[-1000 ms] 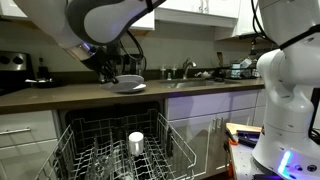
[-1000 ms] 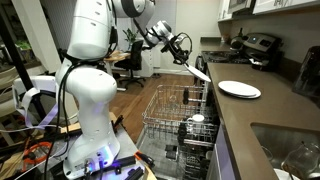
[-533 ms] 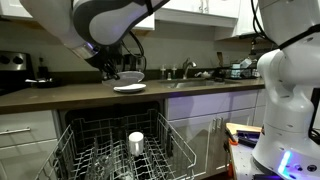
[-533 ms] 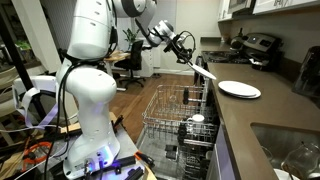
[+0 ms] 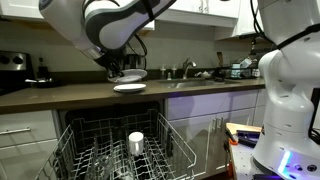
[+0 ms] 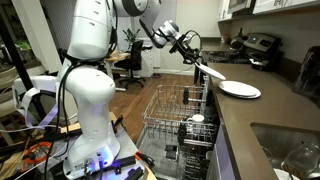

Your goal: Remove the plate from the plate dryer and put it on top of the two white plates

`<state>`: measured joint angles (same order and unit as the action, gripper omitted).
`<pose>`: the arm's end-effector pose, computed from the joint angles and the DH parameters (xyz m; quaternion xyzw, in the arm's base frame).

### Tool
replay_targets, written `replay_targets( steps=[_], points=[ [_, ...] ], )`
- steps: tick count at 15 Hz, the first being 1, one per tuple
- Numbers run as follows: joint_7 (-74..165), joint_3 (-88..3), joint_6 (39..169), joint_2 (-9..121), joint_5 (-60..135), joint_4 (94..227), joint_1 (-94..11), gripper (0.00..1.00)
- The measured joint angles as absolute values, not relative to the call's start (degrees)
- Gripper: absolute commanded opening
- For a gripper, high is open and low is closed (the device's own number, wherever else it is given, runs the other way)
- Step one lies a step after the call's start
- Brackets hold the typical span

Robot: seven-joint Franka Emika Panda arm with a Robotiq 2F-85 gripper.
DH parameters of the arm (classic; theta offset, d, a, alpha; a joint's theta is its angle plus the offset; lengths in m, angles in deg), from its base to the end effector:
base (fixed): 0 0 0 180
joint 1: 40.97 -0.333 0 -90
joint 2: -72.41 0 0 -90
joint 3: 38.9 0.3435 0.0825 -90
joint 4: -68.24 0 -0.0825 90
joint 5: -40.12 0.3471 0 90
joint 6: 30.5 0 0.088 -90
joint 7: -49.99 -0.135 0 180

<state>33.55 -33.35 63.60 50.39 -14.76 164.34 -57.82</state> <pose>0.5980 0.1250 0.4157 0.8687 0.1731 -0.0309 0.4630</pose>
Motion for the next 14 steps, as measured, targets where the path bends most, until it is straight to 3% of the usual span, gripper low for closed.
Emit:
replay_targets(
  steps=[14],
  points=[
    [31.10,-34.78,72.02,50.97,-16.15,168.41,-53.28,0.06]
  ],
)
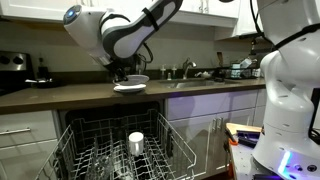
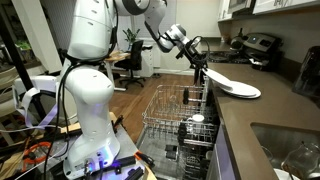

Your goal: Remove the plate from the plate dryer and put it on top of the two white plates

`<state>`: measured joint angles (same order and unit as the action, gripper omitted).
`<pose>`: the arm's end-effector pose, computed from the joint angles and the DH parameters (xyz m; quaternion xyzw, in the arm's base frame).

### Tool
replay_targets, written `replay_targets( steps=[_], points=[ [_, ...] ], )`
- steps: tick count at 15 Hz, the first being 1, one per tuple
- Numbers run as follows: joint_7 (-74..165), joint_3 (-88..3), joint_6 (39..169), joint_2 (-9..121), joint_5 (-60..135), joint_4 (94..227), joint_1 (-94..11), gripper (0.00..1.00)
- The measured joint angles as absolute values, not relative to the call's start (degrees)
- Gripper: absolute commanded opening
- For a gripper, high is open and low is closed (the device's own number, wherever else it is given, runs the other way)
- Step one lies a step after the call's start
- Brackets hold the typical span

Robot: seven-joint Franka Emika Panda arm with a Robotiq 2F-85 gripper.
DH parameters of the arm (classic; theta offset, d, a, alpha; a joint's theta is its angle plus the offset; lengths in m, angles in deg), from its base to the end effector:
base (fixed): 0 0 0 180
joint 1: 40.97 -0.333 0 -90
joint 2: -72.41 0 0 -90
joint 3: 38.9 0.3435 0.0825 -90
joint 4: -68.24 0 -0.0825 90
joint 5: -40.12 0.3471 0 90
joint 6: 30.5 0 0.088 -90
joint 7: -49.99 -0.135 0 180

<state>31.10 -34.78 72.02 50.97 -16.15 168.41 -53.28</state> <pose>0.6090 0.0770 0.3953 0.8794 0.1578 -0.0087 0.4491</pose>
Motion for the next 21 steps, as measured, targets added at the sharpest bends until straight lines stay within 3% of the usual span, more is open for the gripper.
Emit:
replay_targets(
  steps=[21],
  points=[
    [26.13,-40.14,82.50,43.00,-26.73,165.13,-49.92,0.06]
  ],
)
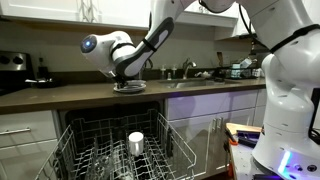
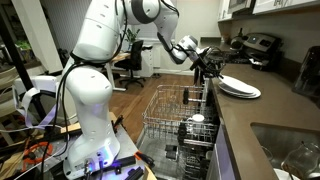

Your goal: Remove the plate from the plate dryer and put it on top of the two white plates

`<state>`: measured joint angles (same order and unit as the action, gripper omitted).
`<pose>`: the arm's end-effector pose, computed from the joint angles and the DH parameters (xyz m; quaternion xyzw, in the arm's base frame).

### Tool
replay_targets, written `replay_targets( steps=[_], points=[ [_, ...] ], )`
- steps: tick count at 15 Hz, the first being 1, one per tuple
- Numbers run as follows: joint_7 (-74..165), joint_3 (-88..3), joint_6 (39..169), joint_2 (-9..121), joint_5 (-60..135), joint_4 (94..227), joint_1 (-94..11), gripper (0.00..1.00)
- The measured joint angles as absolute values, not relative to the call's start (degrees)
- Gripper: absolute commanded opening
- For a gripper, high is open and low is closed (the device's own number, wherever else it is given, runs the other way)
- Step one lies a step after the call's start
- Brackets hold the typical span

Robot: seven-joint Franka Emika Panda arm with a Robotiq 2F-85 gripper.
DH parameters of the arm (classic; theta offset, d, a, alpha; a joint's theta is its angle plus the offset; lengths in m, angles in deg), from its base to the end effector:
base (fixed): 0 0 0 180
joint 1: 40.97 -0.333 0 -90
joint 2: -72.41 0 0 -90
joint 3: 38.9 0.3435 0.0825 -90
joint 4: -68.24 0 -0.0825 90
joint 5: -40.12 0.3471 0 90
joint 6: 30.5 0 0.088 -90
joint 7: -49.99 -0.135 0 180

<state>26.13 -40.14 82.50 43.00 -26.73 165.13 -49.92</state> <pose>0.6611 0.0081 0.3460 0.8562 0.1544 0.0378 0.4915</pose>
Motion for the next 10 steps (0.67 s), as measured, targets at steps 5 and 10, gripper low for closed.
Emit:
replay_targets(
  steps=[5,10],
  points=[
    [26.00,-40.49,82.55,41.20,-27.53,163.21,-49.38,0.06],
    [26.00,-40.53,82.55,40.08,-27.54,161.67,-49.10,0.16]
  ],
)
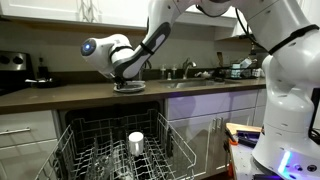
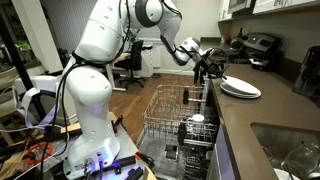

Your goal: Remove the plate from the plate dryer and put it on top of the two white plates

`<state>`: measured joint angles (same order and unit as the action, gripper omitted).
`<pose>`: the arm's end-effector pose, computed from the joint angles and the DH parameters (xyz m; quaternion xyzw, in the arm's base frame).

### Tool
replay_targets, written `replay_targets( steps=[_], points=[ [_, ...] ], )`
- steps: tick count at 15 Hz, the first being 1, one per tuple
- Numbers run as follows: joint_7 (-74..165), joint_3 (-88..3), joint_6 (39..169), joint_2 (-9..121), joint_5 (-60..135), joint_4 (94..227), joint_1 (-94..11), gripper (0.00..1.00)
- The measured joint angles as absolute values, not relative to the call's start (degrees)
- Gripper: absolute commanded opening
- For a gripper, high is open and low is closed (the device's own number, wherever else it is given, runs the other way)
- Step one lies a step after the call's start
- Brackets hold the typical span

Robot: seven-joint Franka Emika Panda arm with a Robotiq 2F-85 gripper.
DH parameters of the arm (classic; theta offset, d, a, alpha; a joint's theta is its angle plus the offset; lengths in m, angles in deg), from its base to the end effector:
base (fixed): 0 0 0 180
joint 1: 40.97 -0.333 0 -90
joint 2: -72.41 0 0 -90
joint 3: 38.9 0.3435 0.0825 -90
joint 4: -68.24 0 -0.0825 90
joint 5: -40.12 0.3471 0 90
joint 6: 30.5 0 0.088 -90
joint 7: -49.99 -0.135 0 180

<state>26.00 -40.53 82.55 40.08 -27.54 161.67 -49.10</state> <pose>0.6770 -0.0034 0.3387 0.8535 0.1463 0.0396 0.4986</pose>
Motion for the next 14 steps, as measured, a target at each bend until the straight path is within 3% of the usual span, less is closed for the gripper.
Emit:
replay_targets(
  steps=[2,4,5,9,14],
  points=[
    [26.00,-40.53,82.57,39.64,-27.54,161.20,-49.05,0.30],
    [26.00,-40.53,82.58,39.15,-27.54,160.77,-49.00,0.34],
    [26.00,-40.53,82.58,38.96,-27.54,160.62,-48.97,0.30],
    [26.00,-40.45,82.58,38.71,-27.53,160.47,-48.96,0.30],
    [26.08,-39.35,82.58,38.80,-27.21,160.38,-48.99,0.50]
  ],
)
